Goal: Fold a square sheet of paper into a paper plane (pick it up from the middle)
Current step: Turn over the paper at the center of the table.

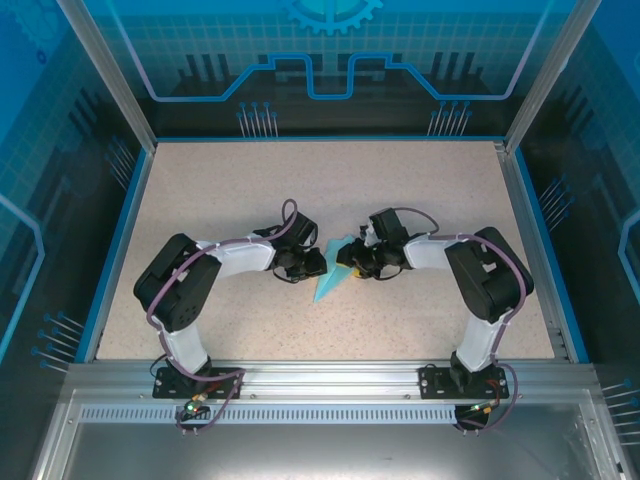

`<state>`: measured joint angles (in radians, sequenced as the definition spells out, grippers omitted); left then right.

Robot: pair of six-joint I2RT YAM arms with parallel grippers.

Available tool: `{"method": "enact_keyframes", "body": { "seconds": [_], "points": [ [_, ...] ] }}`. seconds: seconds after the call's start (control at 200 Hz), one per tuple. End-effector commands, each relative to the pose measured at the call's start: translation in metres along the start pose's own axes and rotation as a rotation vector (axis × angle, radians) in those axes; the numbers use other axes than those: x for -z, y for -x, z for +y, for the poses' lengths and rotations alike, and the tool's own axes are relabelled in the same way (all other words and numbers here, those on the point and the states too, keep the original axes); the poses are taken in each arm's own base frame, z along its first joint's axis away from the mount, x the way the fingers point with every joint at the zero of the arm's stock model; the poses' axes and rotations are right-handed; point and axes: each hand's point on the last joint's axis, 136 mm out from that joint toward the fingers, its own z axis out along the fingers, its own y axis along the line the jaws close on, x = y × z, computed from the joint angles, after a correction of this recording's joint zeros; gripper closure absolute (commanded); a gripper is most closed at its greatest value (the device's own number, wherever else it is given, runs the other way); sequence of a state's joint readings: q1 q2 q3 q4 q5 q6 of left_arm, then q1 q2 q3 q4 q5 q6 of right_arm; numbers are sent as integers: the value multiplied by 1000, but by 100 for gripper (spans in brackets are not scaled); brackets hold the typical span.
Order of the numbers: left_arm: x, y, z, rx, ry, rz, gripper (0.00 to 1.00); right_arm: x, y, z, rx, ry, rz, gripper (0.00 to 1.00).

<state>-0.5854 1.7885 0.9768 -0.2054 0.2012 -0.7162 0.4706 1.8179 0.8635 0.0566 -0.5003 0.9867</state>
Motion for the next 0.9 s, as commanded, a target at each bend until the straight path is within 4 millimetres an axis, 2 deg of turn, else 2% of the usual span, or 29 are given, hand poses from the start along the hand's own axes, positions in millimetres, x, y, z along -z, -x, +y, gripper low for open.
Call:
{"method": "enact_keyframes", "body": {
  "seconds": [0.0, 0.17, 0.3, 0.38, 0.49, 0.635, 0.79, 0.895],
  "points": [
    [6, -4, -2, 17, -28, 14, 80, -6, 1, 14, 46, 21, 24, 62],
    [6, -5, -1, 19, -29, 13, 80, -10, 3, 15, 58, 17, 33, 67],
    [13, -4, -4, 13, -41, -4, 80, -9, 4, 15, 78, 6, 39, 77],
    [22, -2, -10, 6, -67, -28, 78, -3, 3, 19, 115, -5, 35, 85],
    [41, 2, -17, 0, -97, -85, 76, 14, 4, 27, 194, -43, 17, 92],
    [67, 5, -13, -10, -81, -167, 75, 59, 6, 26, 316, -232, -42, 94],
    [94, 5, 4, -5, -17, -259, 73, 133, 5, 2, 404, -579, -122, 92],
    [106, 5, 17, 12, 21, -318, 71, 181, 4, -6, 475, -852, -165, 91]
  ]
}}
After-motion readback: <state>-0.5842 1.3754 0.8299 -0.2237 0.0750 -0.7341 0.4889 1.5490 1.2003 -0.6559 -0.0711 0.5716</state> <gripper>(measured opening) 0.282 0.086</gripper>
